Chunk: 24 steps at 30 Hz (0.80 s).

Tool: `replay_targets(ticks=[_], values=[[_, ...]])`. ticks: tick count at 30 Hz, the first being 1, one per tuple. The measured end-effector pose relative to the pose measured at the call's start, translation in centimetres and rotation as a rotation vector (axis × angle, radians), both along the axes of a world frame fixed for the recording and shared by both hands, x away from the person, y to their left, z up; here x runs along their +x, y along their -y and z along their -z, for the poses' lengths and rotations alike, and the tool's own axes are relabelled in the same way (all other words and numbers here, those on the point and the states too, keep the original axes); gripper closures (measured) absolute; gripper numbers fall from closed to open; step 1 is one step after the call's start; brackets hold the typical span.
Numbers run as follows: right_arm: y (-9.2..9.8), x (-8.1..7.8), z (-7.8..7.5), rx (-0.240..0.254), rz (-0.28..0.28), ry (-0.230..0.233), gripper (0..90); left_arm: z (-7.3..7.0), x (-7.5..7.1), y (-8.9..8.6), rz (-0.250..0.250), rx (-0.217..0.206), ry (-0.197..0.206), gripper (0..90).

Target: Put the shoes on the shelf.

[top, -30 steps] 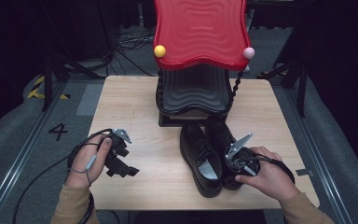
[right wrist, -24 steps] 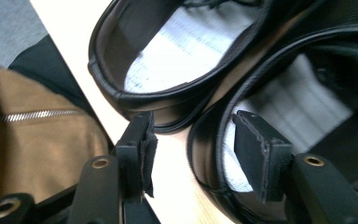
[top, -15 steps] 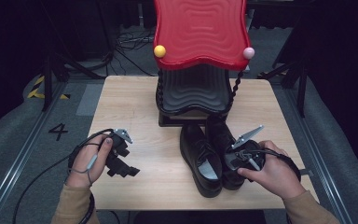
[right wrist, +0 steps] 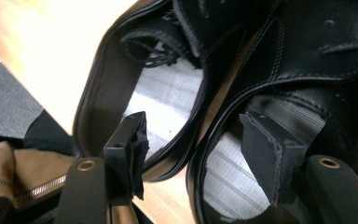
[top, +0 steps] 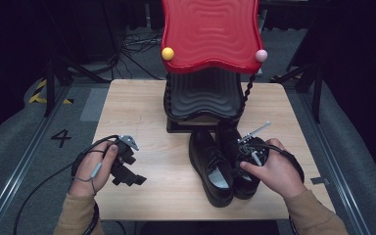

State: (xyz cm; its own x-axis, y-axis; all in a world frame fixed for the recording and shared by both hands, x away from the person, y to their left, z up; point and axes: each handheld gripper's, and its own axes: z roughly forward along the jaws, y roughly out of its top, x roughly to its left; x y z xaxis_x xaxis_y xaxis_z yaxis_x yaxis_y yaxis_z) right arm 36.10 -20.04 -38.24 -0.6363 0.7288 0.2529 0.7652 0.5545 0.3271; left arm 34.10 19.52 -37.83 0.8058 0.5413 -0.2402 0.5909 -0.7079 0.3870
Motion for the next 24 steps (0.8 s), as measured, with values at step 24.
replay_targets(ticks=[24], values=[[-3.3, 1.2, 4.5, -0.213, 0.182, -0.042, 54.6, -0.1, -0.1, 0.0, 0.001, -0.001, 0.0, 17.1]])
